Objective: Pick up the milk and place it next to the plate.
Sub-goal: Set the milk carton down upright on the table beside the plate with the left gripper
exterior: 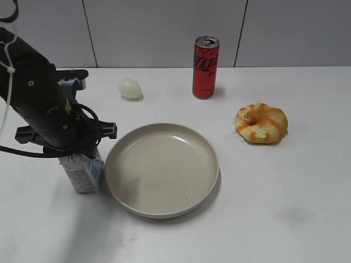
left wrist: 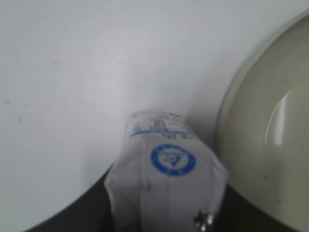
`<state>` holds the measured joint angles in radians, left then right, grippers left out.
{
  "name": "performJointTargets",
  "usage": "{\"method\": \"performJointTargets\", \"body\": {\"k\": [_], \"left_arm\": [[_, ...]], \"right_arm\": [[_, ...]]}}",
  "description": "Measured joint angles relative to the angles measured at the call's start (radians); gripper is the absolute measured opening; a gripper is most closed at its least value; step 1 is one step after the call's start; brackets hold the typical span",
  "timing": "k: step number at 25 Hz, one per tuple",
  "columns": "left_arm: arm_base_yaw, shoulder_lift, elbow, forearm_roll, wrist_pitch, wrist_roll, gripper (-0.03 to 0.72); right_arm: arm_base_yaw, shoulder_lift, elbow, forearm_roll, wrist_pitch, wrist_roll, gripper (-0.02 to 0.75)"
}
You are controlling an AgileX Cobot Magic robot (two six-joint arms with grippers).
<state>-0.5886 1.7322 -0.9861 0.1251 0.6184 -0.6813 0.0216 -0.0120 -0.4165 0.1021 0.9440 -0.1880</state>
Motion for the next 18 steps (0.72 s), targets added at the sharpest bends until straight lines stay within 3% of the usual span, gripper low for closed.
{"method": "performJointTargets", "body": {"k": [5,12,15,18], "left_arm": [[0.000,0.000,0.000,-0.002,-0.001,-0.001,0.321],[0.032,-0.070,0.000,-0.011,-0.003,0.024,0.515],[0.116,-0.181,-0.001,-0.040,-0.001,0.118,0.531],[0.251,-0.281,-0.001,-0.141,0.030,0.320,0.536]], "right_arm": [[0.000,0.000,0.000,0.000,0.000,0.000,0.497],[0.000,0.000,0.000,0.000,0.000,0.000,0.497],[0.000,0.000,0.000,0.000,0.000,0.000,0.497],[0.000,0.000,0.000,0.000,0.000,0.000,0.497]]}}
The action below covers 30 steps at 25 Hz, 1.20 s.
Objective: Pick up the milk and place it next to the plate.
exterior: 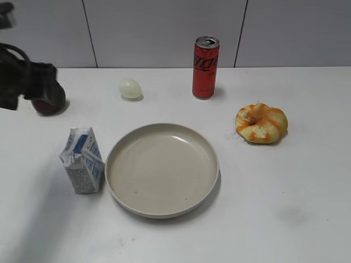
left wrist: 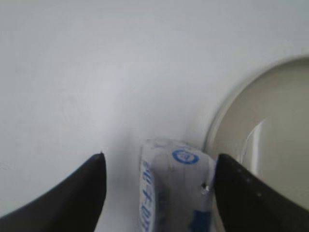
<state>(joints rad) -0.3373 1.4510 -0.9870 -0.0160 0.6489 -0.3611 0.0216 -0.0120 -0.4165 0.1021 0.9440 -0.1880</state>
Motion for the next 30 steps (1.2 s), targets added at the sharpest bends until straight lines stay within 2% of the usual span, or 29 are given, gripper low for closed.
{"method": "performJointTargets", "body": {"k": [3,5,8,10,13,20,30], "left_arm": [[0.158,-0.081,-0.002,-0.132,0.114,0.279,0.536],[0.254,-0.130,0.005,-0.186,0.199,0.394,0.536],[0.381,-0.248,0.061,-0.210,0.280,0.471,0.536],[0.432,-0.358,0.134,-0.211,0.297,0.500,0.536],[0.463,-0.541,0.257,-0.217,0.312,0.523,0.536],[0.467,-0.976,0.458,-0.229,0.398,0.530,0.536],[0.467,-1.318,0.491,-0.237,0.435,0.530,0.536]], "right_arm": [[0.000,0.000,0.000,0.000,0.000,0.000,0.497],[0.000,0.000,0.000,0.000,0.000,0.000,0.497],[0.000,0.000,0.000,0.000,0.000,0.000,0.497],[0.000,0.000,0.000,0.000,0.000,0.000,0.497],[0.000,0.000,0.000,0.000,0.000,0.000,0.497],[0.000,0.000,0.000,0.000,0.000,0.000,0.497],[0.000,0.000,0.000,0.000,0.000,0.000,0.497]]}}
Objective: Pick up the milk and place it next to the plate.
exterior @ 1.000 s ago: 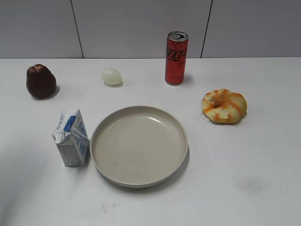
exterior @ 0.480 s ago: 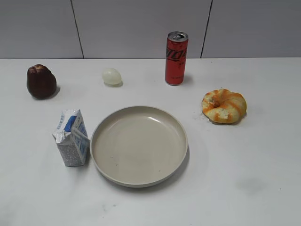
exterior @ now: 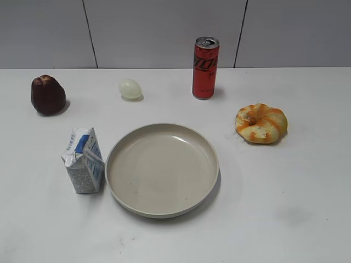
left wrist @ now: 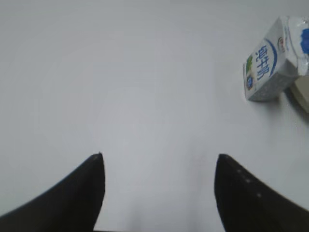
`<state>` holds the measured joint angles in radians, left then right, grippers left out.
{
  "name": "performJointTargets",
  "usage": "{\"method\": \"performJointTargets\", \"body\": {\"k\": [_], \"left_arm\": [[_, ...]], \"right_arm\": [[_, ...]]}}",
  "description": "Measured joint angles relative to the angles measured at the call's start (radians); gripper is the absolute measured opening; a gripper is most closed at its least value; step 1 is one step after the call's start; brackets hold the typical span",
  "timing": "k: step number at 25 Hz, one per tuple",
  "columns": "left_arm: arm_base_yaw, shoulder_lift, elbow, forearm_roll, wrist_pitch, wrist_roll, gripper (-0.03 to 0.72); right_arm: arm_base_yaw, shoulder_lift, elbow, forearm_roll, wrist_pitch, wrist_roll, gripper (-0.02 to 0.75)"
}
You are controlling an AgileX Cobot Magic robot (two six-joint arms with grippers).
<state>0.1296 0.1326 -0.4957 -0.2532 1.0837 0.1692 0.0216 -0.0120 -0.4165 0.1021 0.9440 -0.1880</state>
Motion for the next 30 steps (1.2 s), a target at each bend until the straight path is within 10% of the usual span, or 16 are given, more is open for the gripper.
{"method": "performJointTargets", "body": {"k": [30], "left_arm": [[-0.100,-0.121,0.000,0.001,0.001,0.000,0.454]], "right_arm": [[0.000,0.000,0.000,0.001,0.000,0.000,0.497]]}}
